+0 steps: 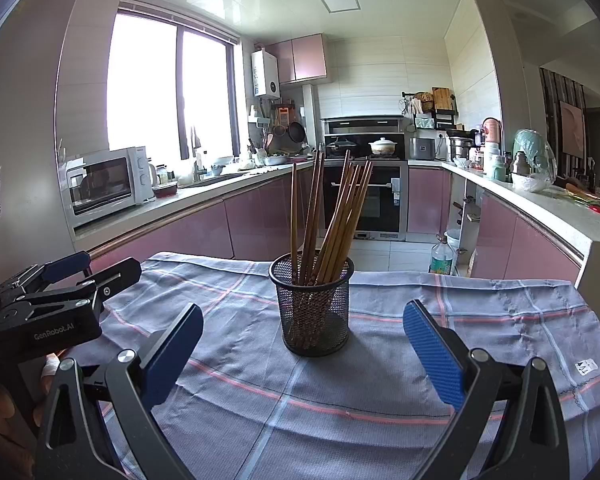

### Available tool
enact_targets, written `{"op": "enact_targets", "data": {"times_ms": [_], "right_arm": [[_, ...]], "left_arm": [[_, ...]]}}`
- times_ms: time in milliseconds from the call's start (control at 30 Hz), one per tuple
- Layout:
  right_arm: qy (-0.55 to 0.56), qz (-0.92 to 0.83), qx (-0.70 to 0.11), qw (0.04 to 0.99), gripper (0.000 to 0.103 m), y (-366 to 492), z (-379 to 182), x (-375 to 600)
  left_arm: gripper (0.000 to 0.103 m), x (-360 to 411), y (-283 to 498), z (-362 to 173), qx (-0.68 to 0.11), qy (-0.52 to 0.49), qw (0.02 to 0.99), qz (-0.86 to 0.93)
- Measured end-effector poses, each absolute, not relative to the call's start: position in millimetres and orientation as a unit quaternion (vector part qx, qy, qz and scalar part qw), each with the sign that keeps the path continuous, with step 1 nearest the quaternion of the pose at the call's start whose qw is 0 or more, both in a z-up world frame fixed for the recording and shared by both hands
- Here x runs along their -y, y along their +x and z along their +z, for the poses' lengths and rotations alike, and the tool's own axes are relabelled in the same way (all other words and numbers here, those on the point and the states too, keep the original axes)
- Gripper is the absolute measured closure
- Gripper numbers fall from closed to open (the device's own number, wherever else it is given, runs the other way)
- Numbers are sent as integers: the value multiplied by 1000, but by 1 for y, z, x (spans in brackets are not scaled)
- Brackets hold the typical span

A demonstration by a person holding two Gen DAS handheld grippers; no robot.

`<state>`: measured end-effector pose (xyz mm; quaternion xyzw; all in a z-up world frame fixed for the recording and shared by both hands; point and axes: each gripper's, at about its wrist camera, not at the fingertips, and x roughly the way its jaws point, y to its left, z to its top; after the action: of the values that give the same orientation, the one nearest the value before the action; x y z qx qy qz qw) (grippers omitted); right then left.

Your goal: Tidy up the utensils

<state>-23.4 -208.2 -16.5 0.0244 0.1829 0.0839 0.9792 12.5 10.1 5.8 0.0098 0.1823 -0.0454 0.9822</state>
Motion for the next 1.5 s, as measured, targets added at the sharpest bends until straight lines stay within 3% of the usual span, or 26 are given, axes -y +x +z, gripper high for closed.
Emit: {"op": "enact_targets", "data": {"times_ms": [1500], "right_arm": [[29,86,-184,979,6,-20,-18,209]], "left_arm": [[5,-7,9,2,-187,13,981,-48]]}}
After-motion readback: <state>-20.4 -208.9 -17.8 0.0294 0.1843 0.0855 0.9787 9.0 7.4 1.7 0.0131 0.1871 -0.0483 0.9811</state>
